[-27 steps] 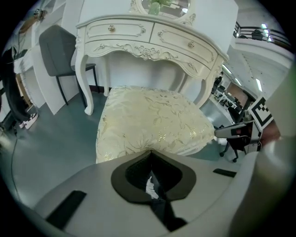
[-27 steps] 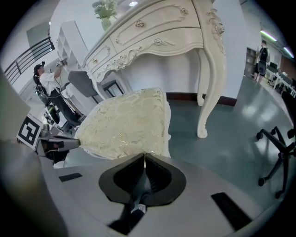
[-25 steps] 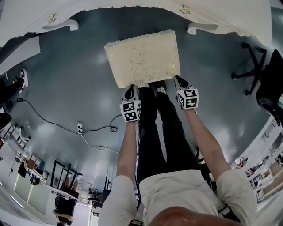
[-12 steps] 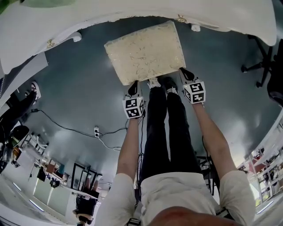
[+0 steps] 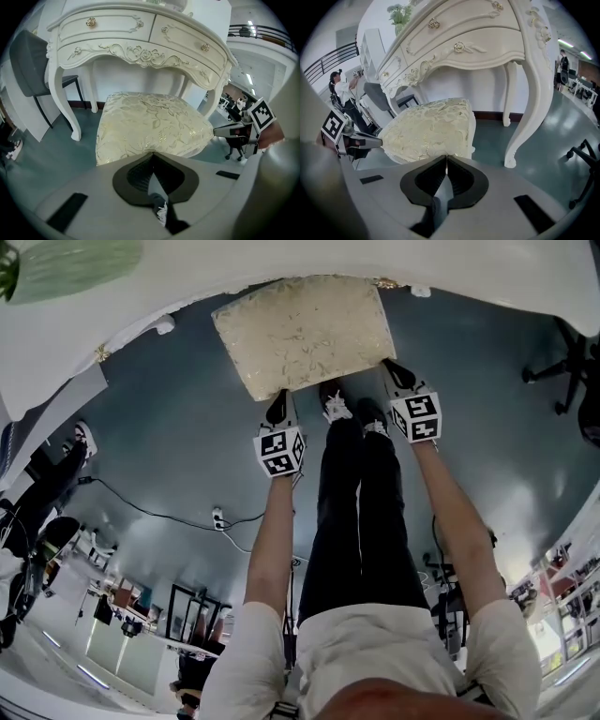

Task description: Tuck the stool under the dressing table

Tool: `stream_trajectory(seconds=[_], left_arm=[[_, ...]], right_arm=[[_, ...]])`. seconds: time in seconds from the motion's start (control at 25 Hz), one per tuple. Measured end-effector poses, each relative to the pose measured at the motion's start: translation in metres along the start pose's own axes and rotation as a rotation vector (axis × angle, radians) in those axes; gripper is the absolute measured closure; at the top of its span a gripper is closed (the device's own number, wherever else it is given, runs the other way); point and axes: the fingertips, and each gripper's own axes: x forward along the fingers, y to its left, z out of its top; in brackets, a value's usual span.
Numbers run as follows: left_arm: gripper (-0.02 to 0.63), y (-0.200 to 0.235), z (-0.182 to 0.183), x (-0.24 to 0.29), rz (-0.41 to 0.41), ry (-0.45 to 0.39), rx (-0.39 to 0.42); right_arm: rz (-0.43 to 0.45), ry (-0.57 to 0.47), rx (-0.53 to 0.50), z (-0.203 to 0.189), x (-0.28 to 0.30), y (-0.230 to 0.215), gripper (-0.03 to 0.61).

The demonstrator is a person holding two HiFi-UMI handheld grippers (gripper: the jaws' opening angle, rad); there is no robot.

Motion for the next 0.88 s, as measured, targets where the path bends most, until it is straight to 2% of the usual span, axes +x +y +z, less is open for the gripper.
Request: stream_trajectory(seconds=[0.16, 0.44, 0.72, 0.88], left_arm=[[0.598, 0.017, 0.028, 0.014, 0.017, -0.016, 0.019], [0.598, 0.038, 0.063, 0.034, 0.054, -0.062, -0.031], [0.598, 0.065, 0.095, 0.056, 0.088, -0.092, -0.068], [0.598, 0.072, 0.113, 0.066, 0.098, -0.092, -0.045]], right_arm=[[0.004, 0.000, -0.011, 0.025, 0.017, -0.002, 0.532], [0.007, -0.003, -0.034, 0.057, 0.040, -0.005, 0.532], [0.026, -0.005, -0.115, 0.076, 0.063, -0.001, 0.532], [0.009, -0.015, -0.148, 0.088, 0.069, -0.002, 0.532]])
